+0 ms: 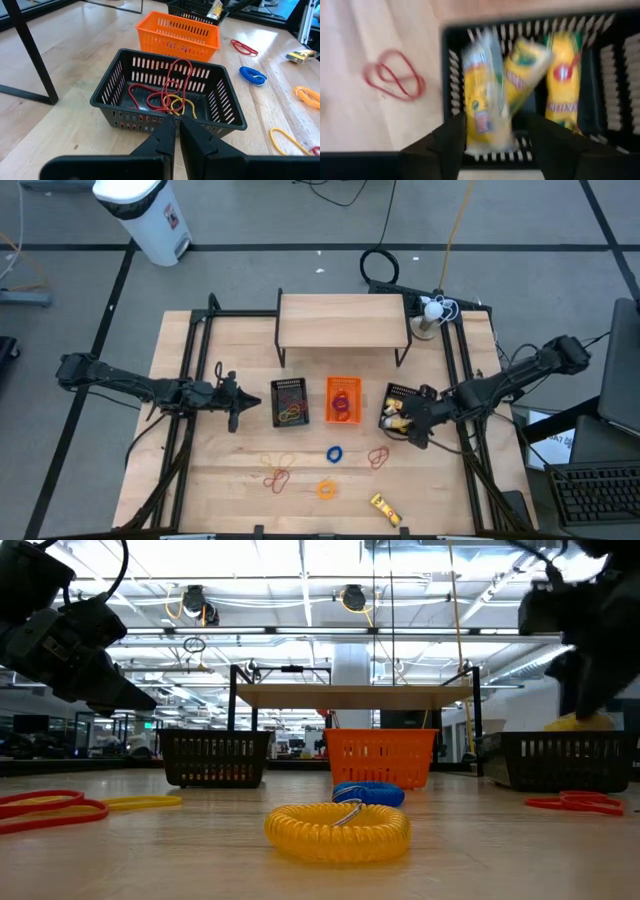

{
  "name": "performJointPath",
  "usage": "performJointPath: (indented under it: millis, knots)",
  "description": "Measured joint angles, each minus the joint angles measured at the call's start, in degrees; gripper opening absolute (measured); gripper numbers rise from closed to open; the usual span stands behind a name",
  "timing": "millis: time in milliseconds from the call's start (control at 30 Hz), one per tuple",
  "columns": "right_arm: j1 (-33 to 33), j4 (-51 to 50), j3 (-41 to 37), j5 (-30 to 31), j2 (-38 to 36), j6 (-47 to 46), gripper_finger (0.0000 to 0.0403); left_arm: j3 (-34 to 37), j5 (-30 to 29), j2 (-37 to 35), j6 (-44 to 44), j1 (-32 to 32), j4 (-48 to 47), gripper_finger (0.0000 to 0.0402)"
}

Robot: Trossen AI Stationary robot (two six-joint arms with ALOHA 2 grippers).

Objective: Pick & Place Office Desk Supplies
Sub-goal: Put the yellow rubber band into the left black bin

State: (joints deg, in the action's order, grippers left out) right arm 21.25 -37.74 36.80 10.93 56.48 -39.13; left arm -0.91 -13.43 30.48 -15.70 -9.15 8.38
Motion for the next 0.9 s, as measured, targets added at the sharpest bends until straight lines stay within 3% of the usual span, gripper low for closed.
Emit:
performJointPath:
  millis: [133, 200, 367, 500, 567, 700, 900]
  knots:
    - [2.36, 10.05, -0.1, 10.69, -6.45, 12.49, 0.0212, 0.0, -0.13, 0.0, 0.04, 0.0, 0.38, 0.0024]
    - [3.67, 19.76, -1.53, 14.31, -10.19, 20.71, 0.0202, 0.0, -0.13, 0.0, 0.04, 0.0, 0.4, 0.0024]
    - [1.45, 45.19, -7.54, 6.9, -17.5, 35.29, 0.0133, 0.0, -0.13, 0.0, 0.75, 0.0, 0.42, 0.0024]
    - [-2.95, 47.32, -11.44, 7.72, -21.44, 36.76, 0.0046, 0.0, -0.15, 0.0, 1.02, 0.0, 0.42, 0.0024]
    - [-6.16, 49.5, -13.88, 3.36, -23.3, 36.45, 0.0013, 0.0, -0.13, 0.0, 1.0, 0.0, 0.4, 0.0024]
    - [-11.76, 61.22, -19.7, -7.19, -26.34, 34.99, 0.0017, 0.0, -0.15, 0.0, 1.0, 0.0, 0.5, 0.0024]
    - [-15.84, 65.85, -26.87, -8.21, -31.63, 33.2, 0.0002, 0.0, -0.13, 0.0, 0.54, 0.01, 0.82, 0.0024]
